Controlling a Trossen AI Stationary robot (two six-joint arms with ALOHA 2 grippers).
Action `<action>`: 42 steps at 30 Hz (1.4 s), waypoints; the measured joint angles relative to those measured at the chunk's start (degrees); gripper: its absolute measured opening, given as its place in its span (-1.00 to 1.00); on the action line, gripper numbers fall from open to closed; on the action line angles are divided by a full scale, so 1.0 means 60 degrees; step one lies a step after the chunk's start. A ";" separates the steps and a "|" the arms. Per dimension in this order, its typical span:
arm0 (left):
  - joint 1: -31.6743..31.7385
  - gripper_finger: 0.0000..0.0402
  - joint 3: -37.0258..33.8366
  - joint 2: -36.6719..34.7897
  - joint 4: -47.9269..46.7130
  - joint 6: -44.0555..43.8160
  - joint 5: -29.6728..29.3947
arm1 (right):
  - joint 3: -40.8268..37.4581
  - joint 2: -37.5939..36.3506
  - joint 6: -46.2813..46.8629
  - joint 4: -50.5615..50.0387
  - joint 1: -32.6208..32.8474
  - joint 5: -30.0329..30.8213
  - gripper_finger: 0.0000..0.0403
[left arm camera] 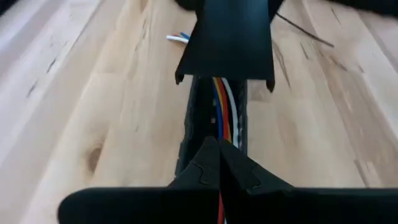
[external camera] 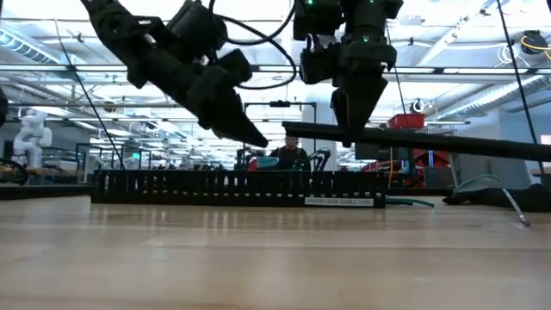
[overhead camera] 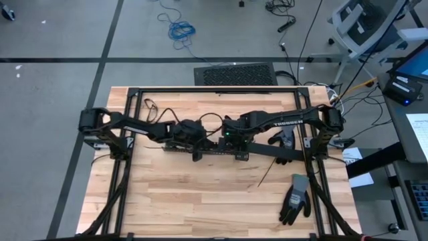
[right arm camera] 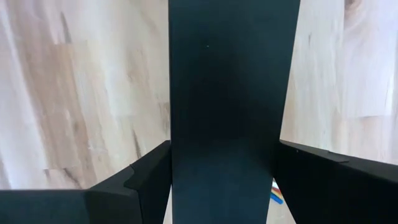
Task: Ziptie cables
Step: Close the black cable duct cover
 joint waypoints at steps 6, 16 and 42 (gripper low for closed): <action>0.0254 -1.00 0.0000 -0.1601 -0.1744 0.1070 -0.1158 | -0.0005 0.0129 -0.0049 -0.0187 0.0001 -0.0173 0.11; 0.0943 -1.00 0.0000 -0.3984 -0.4041 0.1922 -0.2051 | 0.2771 0.2165 -0.0808 -0.1222 0.0004 0.0212 0.11; 0.1080 -1.00 0.0000 -0.4263 -0.4696 0.1946 -0.1926 | 0.4971 0.4036 -0.0052 -0.2409 -0.0015 0.0284 0.11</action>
